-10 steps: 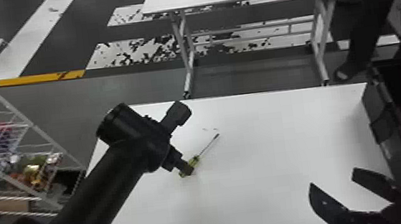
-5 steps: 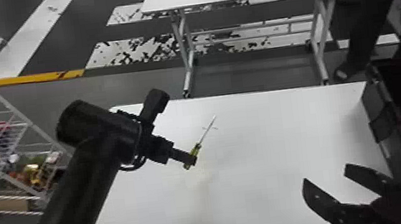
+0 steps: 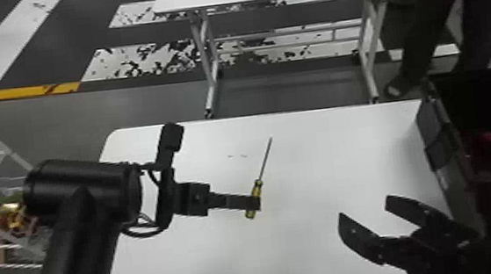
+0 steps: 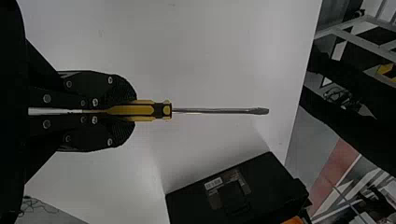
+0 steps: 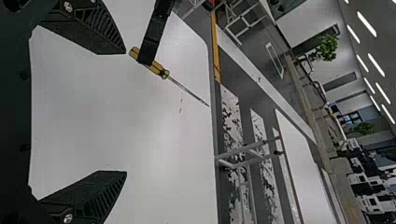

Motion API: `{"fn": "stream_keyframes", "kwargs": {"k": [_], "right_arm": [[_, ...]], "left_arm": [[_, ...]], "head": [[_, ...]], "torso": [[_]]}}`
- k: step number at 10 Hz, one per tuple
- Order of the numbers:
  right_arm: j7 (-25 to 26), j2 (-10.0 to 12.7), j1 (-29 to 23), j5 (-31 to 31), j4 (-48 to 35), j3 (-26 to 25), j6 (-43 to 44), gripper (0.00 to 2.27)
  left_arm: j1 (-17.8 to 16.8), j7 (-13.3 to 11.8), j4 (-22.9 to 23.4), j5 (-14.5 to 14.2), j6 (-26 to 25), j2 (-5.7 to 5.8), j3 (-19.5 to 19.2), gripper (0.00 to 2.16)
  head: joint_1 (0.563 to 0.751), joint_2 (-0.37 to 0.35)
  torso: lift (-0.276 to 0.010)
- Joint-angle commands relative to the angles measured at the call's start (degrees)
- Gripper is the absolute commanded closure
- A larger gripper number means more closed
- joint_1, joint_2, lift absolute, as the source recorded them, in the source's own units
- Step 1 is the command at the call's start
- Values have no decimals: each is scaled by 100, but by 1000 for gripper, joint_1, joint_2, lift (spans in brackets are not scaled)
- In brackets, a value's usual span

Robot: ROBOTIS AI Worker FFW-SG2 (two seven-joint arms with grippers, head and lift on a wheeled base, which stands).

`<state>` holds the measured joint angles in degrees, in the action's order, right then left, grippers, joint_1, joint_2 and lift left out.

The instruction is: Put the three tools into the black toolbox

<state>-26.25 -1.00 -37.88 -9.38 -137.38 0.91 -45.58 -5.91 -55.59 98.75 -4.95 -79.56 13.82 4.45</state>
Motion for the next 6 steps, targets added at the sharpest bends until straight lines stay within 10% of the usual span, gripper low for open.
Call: {"fn": "stream_keyframes", "kwargs": {"k": [1,6], "right_arm": [[-11,-23,176,-20,1,-56,-308,83],[-266,-85,1564,-345,132,-478,-2980,83]], "left_arm": [[380,-75,232,-146,-3,-231,-14,2138],[1874,-198,1454,-199,542,-389,214,2138]], "head": [[695,55],[695,-83]], "torso": [[-51],[-51]]}}
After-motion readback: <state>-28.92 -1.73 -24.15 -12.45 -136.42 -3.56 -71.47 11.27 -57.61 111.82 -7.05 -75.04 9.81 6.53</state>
